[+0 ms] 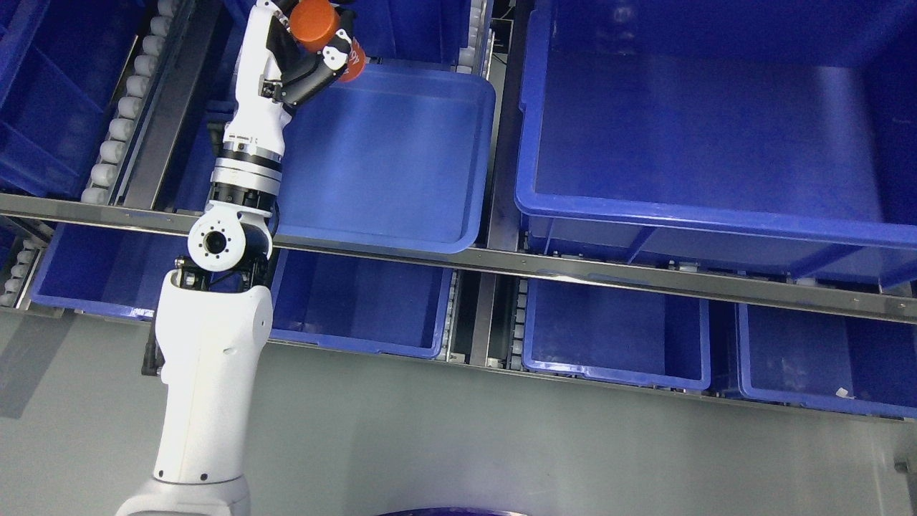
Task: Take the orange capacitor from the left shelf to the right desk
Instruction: 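Lift the orange capacitor up out of the blue bin with left hand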
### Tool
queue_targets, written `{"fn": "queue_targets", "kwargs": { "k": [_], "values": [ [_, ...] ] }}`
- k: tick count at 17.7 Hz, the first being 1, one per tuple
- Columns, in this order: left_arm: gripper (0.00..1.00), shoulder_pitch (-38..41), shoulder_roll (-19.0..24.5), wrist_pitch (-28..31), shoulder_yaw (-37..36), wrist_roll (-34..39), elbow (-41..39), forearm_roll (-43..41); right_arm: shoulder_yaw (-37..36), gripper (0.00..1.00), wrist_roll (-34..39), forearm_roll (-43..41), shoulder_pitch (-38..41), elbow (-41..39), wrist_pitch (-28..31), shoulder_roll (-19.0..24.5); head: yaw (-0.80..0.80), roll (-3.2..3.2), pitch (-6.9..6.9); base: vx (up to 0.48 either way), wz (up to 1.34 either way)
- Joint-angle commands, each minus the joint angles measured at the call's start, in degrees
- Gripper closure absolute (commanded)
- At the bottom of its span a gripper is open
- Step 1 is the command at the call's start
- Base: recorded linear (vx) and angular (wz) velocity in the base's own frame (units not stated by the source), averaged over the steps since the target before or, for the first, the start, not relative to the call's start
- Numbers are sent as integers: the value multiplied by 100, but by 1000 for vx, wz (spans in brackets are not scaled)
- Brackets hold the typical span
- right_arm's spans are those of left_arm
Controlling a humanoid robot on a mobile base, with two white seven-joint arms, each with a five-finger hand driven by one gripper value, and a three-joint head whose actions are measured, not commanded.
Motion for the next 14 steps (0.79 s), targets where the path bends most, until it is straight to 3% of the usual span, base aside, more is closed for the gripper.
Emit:
{"fn": "queue_targets", "kwargs": {
  "k": [1, 14],
  "values": [
    [99, 77, 100, -237, -461, 71, -454, 20, -96, 0, 0, 18, 18, -100, 5, -100, 0, 0, 0, 0, 0],
    [99, 314, 100, -439, -550, 44, -814, 230, -96, 0, 0, 18, 9, -100, 5, -100, 0, 0, 0, 0, 0]
  ]
}}
